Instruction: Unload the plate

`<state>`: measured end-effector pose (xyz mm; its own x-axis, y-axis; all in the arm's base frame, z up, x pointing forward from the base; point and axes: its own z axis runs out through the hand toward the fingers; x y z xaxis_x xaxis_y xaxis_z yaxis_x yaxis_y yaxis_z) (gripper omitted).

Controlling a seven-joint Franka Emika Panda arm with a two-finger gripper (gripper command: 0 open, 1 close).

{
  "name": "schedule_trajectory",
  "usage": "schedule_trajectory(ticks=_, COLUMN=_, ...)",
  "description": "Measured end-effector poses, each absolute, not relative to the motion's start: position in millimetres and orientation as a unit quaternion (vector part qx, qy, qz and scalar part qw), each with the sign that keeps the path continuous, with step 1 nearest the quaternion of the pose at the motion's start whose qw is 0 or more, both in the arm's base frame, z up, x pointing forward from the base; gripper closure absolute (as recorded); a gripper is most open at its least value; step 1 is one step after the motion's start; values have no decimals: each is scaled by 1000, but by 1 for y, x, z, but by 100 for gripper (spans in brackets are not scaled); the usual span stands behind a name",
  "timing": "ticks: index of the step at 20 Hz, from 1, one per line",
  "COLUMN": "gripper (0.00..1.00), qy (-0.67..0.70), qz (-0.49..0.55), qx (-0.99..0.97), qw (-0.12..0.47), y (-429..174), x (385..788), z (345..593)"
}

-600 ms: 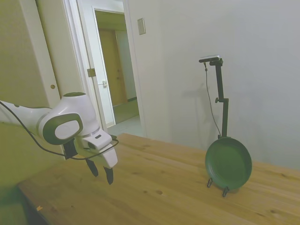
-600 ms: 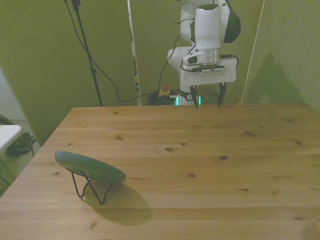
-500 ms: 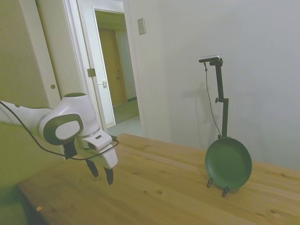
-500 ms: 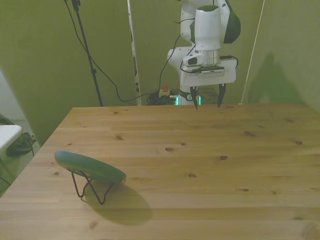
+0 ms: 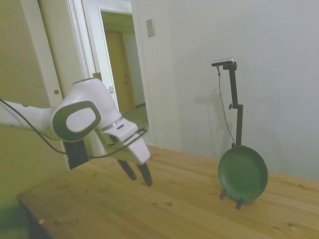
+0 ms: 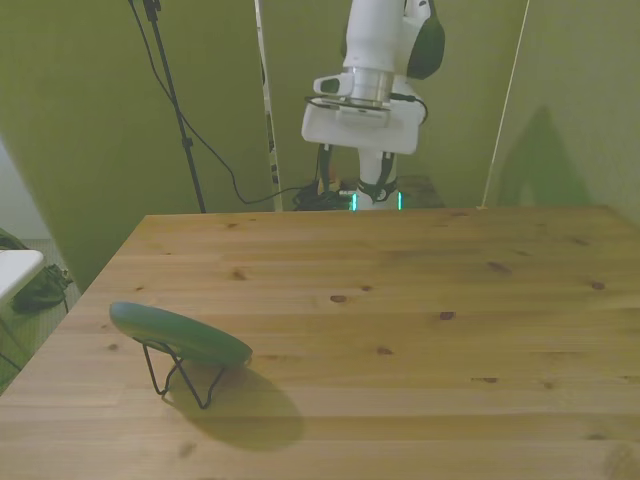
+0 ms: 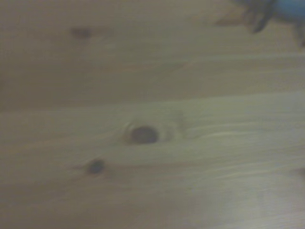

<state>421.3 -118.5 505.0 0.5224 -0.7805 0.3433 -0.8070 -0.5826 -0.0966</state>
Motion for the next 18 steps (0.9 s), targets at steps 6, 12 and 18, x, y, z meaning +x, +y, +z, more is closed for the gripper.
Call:
schedule_trajectory(ticks=6, gripper=0, qy=-499, qz=237, qx=831, qw=58, y=-205, x=437, z=561)
schedule_trajectory(ticks=12, gripper=0, qy=-527, qz=252, qx=808, qw=68, y=-282, x=471, z=580)
schedule_trajectory(ticks=18, gripper=0, qy=-512, qz=269, qx=814, qw=60, y=-297, x=504, z=575)
